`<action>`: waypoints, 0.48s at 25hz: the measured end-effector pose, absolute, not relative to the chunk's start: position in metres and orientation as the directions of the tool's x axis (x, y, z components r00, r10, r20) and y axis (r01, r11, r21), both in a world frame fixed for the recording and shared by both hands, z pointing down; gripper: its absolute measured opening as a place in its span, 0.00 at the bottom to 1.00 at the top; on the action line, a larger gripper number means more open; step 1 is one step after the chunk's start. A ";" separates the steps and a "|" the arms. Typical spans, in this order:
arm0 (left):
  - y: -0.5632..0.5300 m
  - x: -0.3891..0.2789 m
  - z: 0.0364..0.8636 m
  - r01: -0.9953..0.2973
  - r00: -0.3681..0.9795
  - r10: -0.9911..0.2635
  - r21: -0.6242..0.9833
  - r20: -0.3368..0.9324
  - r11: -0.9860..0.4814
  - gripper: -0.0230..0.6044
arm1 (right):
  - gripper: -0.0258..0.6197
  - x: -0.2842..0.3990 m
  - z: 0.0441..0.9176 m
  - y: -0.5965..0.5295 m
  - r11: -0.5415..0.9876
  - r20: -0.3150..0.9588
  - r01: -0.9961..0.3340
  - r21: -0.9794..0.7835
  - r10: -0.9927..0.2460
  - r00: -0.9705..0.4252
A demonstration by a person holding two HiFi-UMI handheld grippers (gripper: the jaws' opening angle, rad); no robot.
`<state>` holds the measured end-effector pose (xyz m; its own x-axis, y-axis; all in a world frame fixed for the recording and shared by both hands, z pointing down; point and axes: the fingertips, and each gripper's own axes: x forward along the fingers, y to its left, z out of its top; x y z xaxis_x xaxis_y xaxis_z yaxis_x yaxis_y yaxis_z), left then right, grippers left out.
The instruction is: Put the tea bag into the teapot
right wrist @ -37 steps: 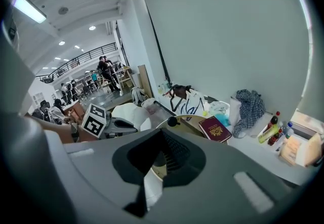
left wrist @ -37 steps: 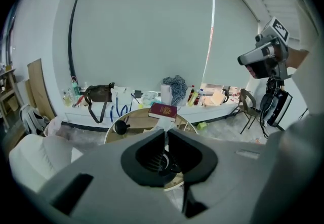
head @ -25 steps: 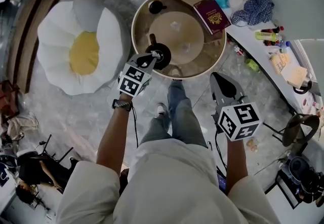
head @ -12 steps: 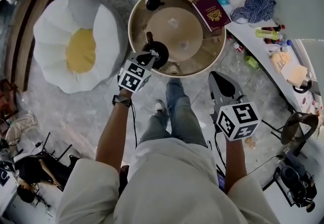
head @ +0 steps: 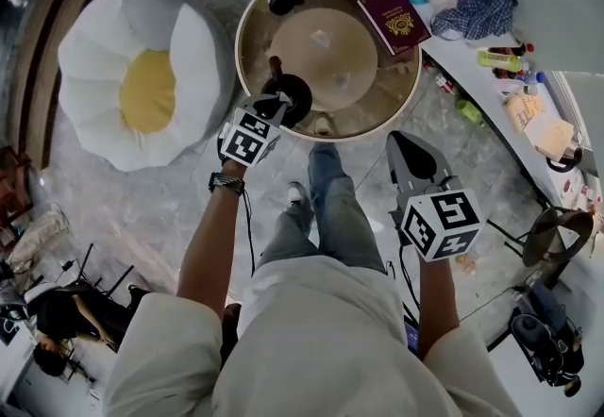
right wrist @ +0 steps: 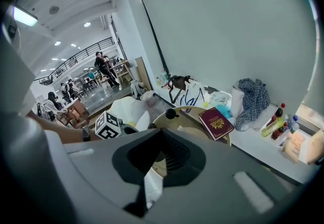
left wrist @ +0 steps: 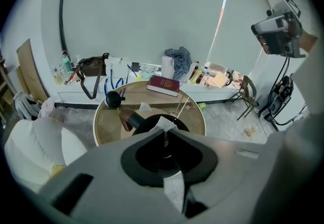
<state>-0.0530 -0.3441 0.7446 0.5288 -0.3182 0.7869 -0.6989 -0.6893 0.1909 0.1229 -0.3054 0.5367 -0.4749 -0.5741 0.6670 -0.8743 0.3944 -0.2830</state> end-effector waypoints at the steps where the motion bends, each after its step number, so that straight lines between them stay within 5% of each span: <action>1: -0.344 -0.053 0.746 -0.698 0.529 -0.314 0.195 0.788 -0.689 0.08 | 0.05 0.123 0.537 -0.305 0.392 0.668 -0.875 -0.282 -0.574 -0.473; 12: -0.346 -0.051 0.755 -0.696 0.517 -0.299 0.191 0.802 -0.692 0.08 | 0.05 0.128 0.542 -0.310 0.373 0.673 -0.884 -0.281 -0.580 -0.459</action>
